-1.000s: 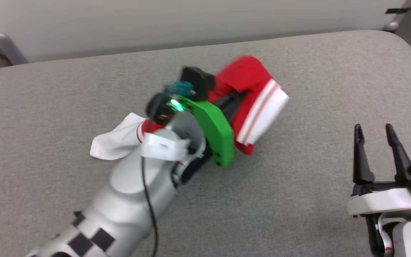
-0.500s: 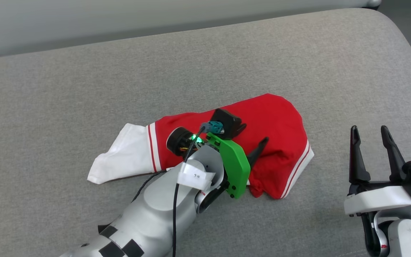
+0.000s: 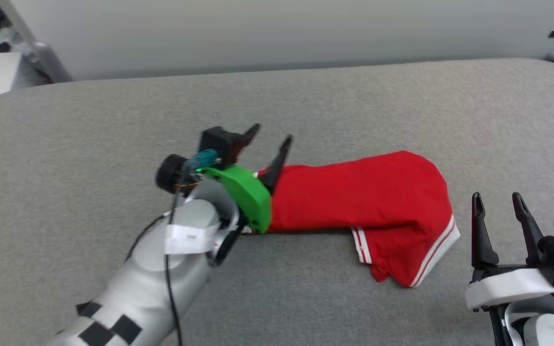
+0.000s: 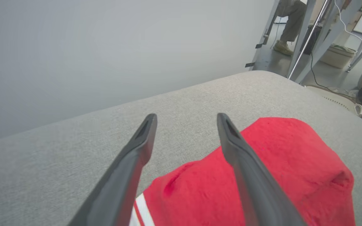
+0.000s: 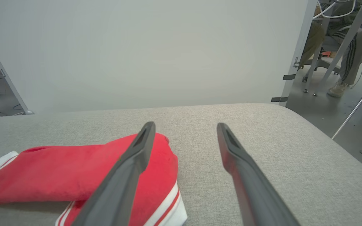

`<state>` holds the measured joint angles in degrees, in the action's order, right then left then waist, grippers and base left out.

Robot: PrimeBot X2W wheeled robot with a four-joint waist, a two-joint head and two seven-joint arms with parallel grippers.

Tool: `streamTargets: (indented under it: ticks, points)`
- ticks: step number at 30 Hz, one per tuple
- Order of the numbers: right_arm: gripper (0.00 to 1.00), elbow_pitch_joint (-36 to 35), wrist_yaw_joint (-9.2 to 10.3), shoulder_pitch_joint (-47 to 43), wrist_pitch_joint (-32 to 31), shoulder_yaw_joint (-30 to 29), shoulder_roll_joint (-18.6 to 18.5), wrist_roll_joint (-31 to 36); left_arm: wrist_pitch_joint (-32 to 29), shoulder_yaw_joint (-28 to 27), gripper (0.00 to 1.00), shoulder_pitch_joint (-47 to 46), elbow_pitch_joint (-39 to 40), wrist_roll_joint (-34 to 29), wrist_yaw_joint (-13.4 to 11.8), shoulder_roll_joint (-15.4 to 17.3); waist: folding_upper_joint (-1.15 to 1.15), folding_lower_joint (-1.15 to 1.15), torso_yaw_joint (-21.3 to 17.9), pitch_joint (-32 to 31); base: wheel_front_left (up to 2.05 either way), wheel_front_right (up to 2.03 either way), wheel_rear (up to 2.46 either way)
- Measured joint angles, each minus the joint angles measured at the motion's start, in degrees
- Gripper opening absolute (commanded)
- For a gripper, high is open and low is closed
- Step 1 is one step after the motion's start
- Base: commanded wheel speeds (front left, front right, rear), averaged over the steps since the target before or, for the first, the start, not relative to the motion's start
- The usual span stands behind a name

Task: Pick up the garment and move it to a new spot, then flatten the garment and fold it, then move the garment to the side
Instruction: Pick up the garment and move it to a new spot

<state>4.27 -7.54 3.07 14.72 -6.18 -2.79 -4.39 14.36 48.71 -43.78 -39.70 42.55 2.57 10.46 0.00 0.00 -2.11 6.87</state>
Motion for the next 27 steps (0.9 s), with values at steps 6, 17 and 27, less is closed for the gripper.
streamTargets:
  ticks: [6,17,27]
  points:
    - [1.00,-0.08,0.00,-1.86,0.00,-0.75,0.00,0.23,0.31,-9.66,1.00,8.81,12.93,-4.67,-2.98,6.28,0.00,0.00,3.80,-2.46,0.00,0.00,0.00]
    - [1.00,-0.19,0.00,-3.85,0.00,-0.76,0.02,0.19,0.30,-27.52,1.00,31.38,33.00,-17.26,-4.09,5.25,0.00,0.00,6.89,-5.46,0.00,0.00,0.00]
    - [1.00,-0.08,0.00,-4.22,0.00,-0.68,0.01,0.03,0.30,-35.85,1.00,38.52,36.99,-26.11,1.41,-0.55,0.00,0.00,6.77,-5.07,0.00,0.00,0.00]
